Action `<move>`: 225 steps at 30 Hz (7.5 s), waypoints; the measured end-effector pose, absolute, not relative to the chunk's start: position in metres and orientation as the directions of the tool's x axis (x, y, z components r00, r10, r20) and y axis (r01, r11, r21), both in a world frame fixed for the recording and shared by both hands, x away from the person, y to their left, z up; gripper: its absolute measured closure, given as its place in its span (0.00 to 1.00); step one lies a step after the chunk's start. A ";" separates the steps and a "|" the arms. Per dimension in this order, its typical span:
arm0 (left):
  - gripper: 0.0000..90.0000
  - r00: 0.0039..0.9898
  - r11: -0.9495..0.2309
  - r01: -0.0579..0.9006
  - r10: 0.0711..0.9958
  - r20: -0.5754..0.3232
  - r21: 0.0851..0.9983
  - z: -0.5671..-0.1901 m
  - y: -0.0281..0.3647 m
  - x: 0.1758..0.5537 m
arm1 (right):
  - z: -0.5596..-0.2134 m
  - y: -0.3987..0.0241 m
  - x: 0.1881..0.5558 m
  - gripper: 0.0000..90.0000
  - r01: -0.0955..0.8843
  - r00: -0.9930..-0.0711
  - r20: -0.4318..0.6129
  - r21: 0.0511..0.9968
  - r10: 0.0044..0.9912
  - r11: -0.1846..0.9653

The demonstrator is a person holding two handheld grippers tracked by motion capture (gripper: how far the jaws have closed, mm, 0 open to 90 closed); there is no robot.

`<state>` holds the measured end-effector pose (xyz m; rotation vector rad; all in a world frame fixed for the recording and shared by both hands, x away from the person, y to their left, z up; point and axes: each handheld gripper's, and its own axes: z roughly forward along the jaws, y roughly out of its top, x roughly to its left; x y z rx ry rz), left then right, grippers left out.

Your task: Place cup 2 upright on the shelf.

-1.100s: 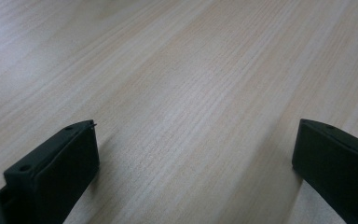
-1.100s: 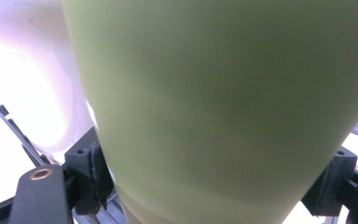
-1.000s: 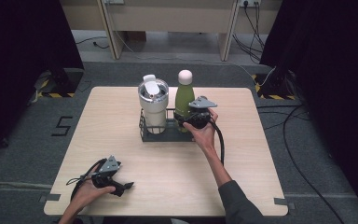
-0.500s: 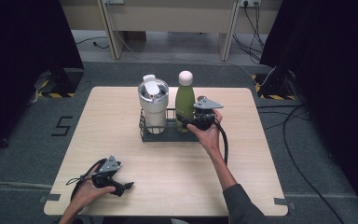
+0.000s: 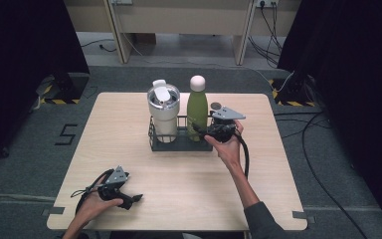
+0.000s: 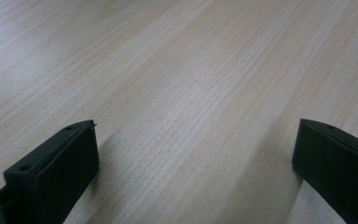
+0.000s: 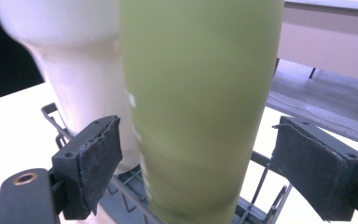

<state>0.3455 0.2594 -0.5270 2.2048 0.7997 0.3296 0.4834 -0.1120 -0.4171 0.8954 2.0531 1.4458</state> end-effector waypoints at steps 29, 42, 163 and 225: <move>0.00 0.771 -0.520 0.442 0.637 -0.014 0.731 -0.527 0.259 0.345 | -0.413 -0.128 0.449 0.18 0.216 -0.652 -0.046 0.945 0.756 0.245; 0.00 0.771 -0.520 0.442 0.637 -0.014 0.731 -0.527 0.259 0.345 | -0.412 -0.136 0.437 0.18 0.212 -0.644 -0.041 0.950 0.764 0.231; 0.00 0.769 -0.518 0.446 0.640 -0.015 0.730 -0.527 0.260 0.344 | -0.490 -0.182 0.332 0.17 0.338 -0.668 0.024 0.900 0.744 0.274; 0.00 0.769 -0.518 0.447 0.639 -0.016 0.729 -0.527 0.260 0.343 | -0.522 -0.196 0.312 0.00 0.556 -0.620 -0.010 0.700 0.785 0.448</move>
